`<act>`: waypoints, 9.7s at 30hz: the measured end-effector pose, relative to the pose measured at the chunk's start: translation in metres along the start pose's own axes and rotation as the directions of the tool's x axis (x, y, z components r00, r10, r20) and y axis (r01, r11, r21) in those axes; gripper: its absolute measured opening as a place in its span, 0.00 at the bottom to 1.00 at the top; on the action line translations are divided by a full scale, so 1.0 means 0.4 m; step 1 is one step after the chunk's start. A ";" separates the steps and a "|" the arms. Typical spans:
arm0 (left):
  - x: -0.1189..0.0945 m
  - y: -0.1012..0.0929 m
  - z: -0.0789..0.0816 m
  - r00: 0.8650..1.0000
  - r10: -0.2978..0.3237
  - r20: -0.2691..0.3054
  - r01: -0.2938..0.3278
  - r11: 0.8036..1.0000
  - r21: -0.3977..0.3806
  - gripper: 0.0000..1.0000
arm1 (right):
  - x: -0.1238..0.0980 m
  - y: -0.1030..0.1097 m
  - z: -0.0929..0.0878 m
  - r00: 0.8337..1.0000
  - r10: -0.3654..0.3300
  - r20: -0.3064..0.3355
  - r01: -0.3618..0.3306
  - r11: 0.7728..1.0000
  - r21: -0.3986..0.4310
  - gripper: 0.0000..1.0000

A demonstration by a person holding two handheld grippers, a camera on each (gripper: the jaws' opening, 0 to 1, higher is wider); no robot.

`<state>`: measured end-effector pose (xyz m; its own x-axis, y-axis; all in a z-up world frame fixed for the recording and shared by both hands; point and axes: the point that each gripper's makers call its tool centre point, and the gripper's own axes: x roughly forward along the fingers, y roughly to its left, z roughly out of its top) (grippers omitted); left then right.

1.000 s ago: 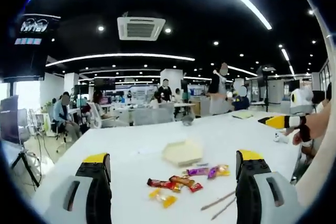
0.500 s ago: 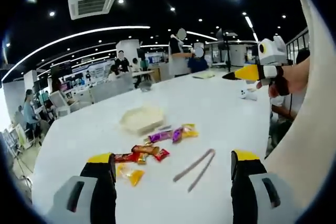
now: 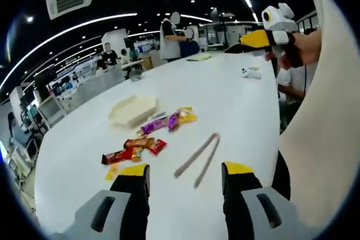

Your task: Place the target food into the container with the food tongs after gripping and lifting it, then release it inside without dropping or visibly crushing the food.

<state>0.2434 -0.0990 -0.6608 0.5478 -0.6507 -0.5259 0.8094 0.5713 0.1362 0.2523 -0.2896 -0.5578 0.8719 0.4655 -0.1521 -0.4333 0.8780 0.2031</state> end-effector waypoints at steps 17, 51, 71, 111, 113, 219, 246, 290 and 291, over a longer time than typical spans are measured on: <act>0.064 -0.029 -0.054 0.994 -0.068 -0.080 0.068 0.998 -0.005 0.27 | -0.023 0.008 -0.022 1.000 -0.006 -0.030 0.007 0.999 0.033 0.82; 0.129 -0.061 -0.144 0.966 -0.151 -0.208 0.183 0.972 0.147 0.12 | -0.049 0.026 -0.052 0.994 -0.022 -0.104 0.022 1.000 -0.004 0.74; 0.159 -0.058 -0.168 0.952 -0.163 -0.258 0.209 0.964 0.164 0.07 | -0.053 0.015 -0.052 0.994 -0.039 -0.106 0.040 0.999 0.010 0.74; 0.171 -0.054 -0.176 0.938 -0.185 -0.294 0.241 0.956 0.170 0.02 | -0.057 -0.009 -0.063 0.990 -0.067 -0.122 0.072 0.997 0.033 0.74; 0.171 -0.054 -0.177 0.937 -0.185 -0.295 0.243 0.955 0.171 0.02 | -0.058 -0.010 -0.066 0.990 -0.068 -0.126 0.073 0.997 0.036 0.74; -0.141 -0.035 0.334 0.866 -0.446 0.225 0.445 0.894 0.060 0.00 | 0.033 0.162 0.119 0.876 0.476 -0.078 -0.469 0.879 0.092 0.74; -0.212 -0.086 0.454 0.763 -0.533 0.366 0.551 0.832 0.062 0.00 | 0.032 0.265 0.209 0.754 0.657 -0.017 -0.645 0.744 0.172 0.67; -0.214 -0.136 0.502 0.684 -0.607 0.405 0.636 0.768 0.077 0.00 | 0.030 0.357 0.224 0.625 0.780 -0.034 -0.762 0.619 0.188 0.33; -0.213 -0.136 0.502 0.684 -0.606 0.405 0.636 0.768 0.076 0.00 | 0.030 0.356 0.224 0.628 0.778 -0.035 -0.761 0.622 0.183 0.33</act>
<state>0.1952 -0.1751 -0.4548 -0.0301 -0.9943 -0.1019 0.9860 -0.0128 -0.1661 0.2215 -0.1687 -0.4439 0.2021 0.9790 0.0285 -0.8916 0.1718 0.4189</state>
